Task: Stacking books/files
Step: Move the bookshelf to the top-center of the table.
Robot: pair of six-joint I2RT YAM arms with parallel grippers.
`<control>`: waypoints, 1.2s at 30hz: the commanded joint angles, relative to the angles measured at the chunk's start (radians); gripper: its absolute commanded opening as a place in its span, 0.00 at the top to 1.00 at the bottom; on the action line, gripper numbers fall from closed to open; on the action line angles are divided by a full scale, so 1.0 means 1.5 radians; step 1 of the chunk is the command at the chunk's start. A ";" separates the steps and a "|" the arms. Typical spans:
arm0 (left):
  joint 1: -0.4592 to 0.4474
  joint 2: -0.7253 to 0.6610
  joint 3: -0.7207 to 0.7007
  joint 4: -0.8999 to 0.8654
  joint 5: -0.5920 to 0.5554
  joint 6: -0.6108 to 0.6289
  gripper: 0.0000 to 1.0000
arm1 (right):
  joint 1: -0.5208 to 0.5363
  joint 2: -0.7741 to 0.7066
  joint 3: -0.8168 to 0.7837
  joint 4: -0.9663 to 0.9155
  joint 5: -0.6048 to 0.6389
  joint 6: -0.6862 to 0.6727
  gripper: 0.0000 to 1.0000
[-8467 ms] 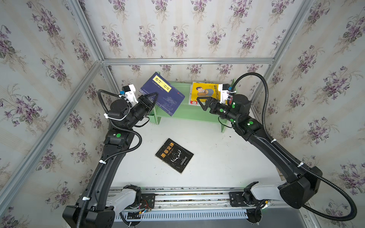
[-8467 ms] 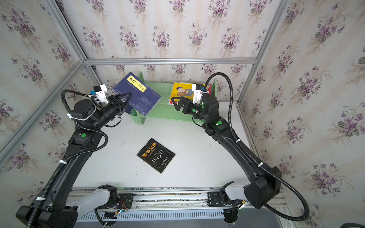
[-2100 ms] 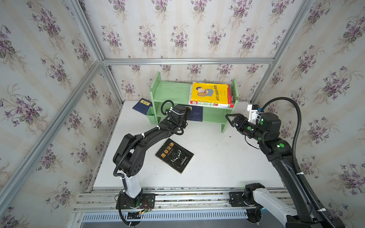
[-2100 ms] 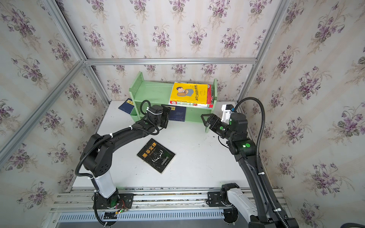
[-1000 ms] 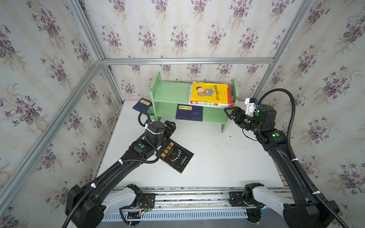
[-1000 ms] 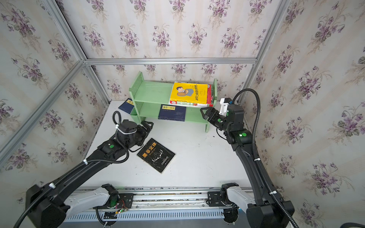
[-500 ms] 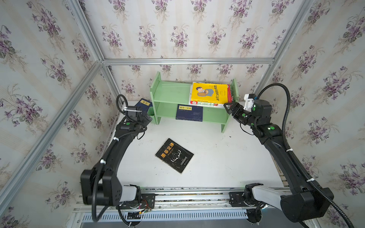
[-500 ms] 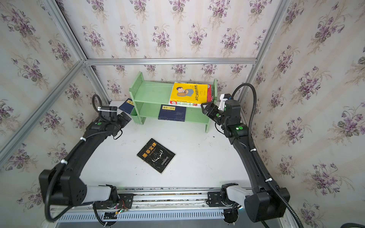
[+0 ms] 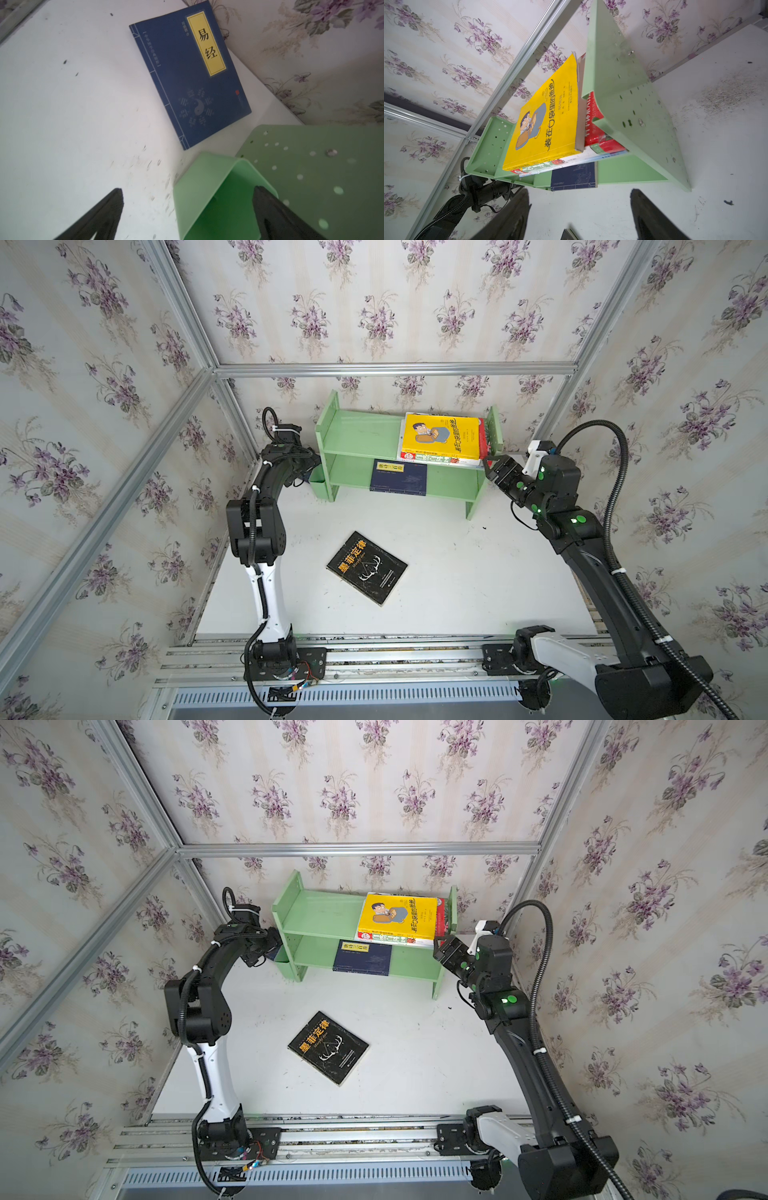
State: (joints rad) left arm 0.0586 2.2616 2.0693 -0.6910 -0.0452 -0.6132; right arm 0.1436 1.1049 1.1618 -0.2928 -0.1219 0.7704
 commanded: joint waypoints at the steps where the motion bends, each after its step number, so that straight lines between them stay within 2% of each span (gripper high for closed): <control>1: 0.011 0.050 0.063 -0.023 0.014 -0.029 0.01 | 0.012 -0.003 -0.001 0.010 0.055 0.009 0.21; 4: 0.020 0.096 0.110 -0.023 0.021 -0.062 0.01 | 0.028 0.008 0.008 0.004 0.080 0.011 0.21; 12: 0.032 0.164 0.153 -0.023 -0.020 -0.137 0.01 | 0.068 0.047 0.044 -0.005 0.131 0.016 0.21; 21: 0.029 0.204 0.156 -0.063 -0.040 -0.220 0.01 | 0.094 0.040 0.047 -0.024 0.181 0.032 0.21; 23: 0.026 0.204 0.153 -0.076 -0.047 -0.223 0.06 | 0.095 0.033 0.047 -0.029 0.188 0.033 0.21; 29: 0.029 0.200 0.152 -0.140 -0.050 -0.238 0.08 | 0.097 0.010 0.032 -0.037 0.201 0.035 0.21; 32: 0.028 0.178 0.116 -0.155 -0.046 -0.223 0.07 | 0.097 0.003 0.023 -0.038 0.201 0.031 0.21; 36: 0.023 0.158 0.099 -0.121 0.026 -0.168 0.06 | 0.097 0.006 0.013 -0.040 0.193 0.024 0.21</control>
State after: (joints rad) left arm 0.1013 2.5099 2.2276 -0.8436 -0.1024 -0.9314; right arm 0.2871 1.1137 1.1873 -0.3542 0.1612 0.8146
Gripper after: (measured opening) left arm 0.941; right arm 0.794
